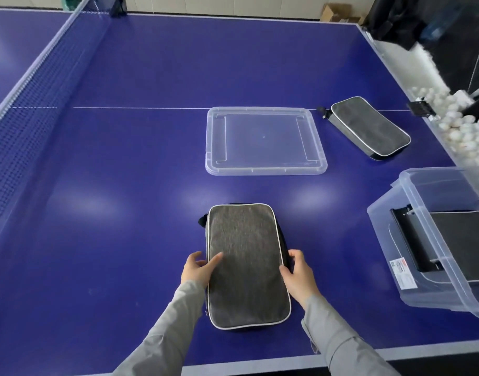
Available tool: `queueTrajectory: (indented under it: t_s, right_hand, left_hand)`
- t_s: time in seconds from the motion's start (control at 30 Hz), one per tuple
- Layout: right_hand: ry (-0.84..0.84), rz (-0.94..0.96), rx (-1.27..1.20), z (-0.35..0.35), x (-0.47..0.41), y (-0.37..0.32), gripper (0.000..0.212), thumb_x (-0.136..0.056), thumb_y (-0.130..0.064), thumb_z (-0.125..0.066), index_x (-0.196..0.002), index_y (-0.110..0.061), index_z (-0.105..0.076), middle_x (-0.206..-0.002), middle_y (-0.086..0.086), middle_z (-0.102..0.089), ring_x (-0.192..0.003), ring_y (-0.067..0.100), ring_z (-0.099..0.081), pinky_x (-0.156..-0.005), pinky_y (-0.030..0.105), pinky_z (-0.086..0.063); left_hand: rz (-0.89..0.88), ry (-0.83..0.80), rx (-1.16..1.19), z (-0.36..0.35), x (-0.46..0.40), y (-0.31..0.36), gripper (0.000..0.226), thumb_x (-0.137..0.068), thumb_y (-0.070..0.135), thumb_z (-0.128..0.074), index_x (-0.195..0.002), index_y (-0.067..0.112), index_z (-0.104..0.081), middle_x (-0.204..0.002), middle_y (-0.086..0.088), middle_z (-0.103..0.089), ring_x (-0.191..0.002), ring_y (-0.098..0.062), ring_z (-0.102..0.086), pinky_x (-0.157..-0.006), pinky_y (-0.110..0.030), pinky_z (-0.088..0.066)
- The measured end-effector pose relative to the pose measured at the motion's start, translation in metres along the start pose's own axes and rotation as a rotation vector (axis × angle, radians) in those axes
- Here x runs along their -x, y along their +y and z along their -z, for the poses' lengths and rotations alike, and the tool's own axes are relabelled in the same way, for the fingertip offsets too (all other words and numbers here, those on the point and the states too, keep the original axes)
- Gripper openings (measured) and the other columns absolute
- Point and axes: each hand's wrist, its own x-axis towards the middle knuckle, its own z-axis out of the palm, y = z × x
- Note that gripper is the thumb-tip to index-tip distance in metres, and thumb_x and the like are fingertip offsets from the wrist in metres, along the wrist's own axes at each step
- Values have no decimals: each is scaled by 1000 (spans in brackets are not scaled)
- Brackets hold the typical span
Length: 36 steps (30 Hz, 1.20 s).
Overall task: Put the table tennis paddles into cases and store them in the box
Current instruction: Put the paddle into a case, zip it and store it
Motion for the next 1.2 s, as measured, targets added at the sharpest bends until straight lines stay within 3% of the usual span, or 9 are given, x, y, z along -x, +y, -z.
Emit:
queueTrajectory:
  t_s: [0.1, 0.2, 0.27, 0.37, 0.43, 0.67, 0.83, 0.97, 1.2]
  right_hand:
    - [-6, -12, -4, -1, -4, 2, 37, -95, -7, -48, -130, -12, -43, -124, 11, -57, -106, 23, -54, -80, 24, -41]
    - [-30, -29, -6, -1, -7, 3, 41, -97, -7, -44, -137, -14, -39, -134, 12, -50, -120, 25, -49, -91, 28, -41]
    - [-51, -34, 1, -1, -11, 5, 42, -98, -7, -41, -139, -15, -38, -136, 11, -48, -124, 25, -47, -97, 31, -40]
    - [-67, -26, 3, -1, -13, 5, 40, -98, -4, -37, -136, -16, -41, -134, 9, -51, -121, 24, -48, -96, 31, -40]
    - [-66, -28, 8, -1, -14, 7, 41, -98, -3, -36, -137, -16, -41, -134, 9, -50, -121, 24, -48, -97, 31, -39]
    - [-53, -12, 22, -1, -15, 9, 43, -98, -1, -36, -138, -16, -41, -137, 8, -50, -125, 24, -46, -99, 29, -38]
    - [-55, -4, 32, 2, -15, 6, 44, -99, -3, -36, -140, -16, -39, -138, 8, -49, -126, 24, -46, -97, 27, -36]
    - [-60, -16, -11, 8, -12, 6, 41, -100, -8, -36, -139, -20, -39, -136, 7, -50, -120, 21, -49, -91, 26, -38]
    - [3, 61, -156, 25, -4, -10, 32, -100, -24, -45, -131, -21, -48, -123, -1, -57, -103, 11, -52, -86, 23, -38]
  left_hand:
    - [-20, 13, -71, -5, -2, 1, 65, -67, 44, -82, -120, 16, -56, -104, -4, -67, -95, -27, -65, -89, -45, -53]
    - [-27, -4, -49, -9, -4, 2, 66, -66, 42, -83, -120, 15, -55, -107, -7, -67, -97, -28, -65, -92, -45, -51]
    - [-30, -52, -3, -10, -5, 3, 62, -67, 38, -84, -118, 16, -54, -102, -7, -67, -92, -25, -66, -86, -39, -54]
    - [-58, -136, 47, -10, -2, 5, 49, -71, 31, -81, -111, 17, -55, -88, -2, -68, -77, -16, -68, -60, -22, -51]
    - [-73, -156, 62, -11, -1, 6, 47, -72, 27, -81, -110, 17, -54, -86, -2, -68, -73, -14, -68, -54, -17, -48]
    - [-62, -194, 146, -17, 2, 8, 69, -52, 34, -83, -109, 17, -50, -98, -7, -65, -87, -25, -67, -75, -36, -55]
    - [-63, -183, 216, -18, 2, 8, 52, -69, 18, -84, -110, 20, -53, -97, -6, -68, -78, -22, -68, -61, -29, -54]
    - [-83, -157, 274, -21, 11, 9, 55, -62, 19, -87, -107, 23, -54, -92, -7, -70, -72, -23, -70, -54, -29, -54]
    - [-112, -121, 419, -15, 26, 20, 54, -56, 19, -87, -100, 22, -55, -90, -11, -70, -72, -28, -70, -61, -38, -58]
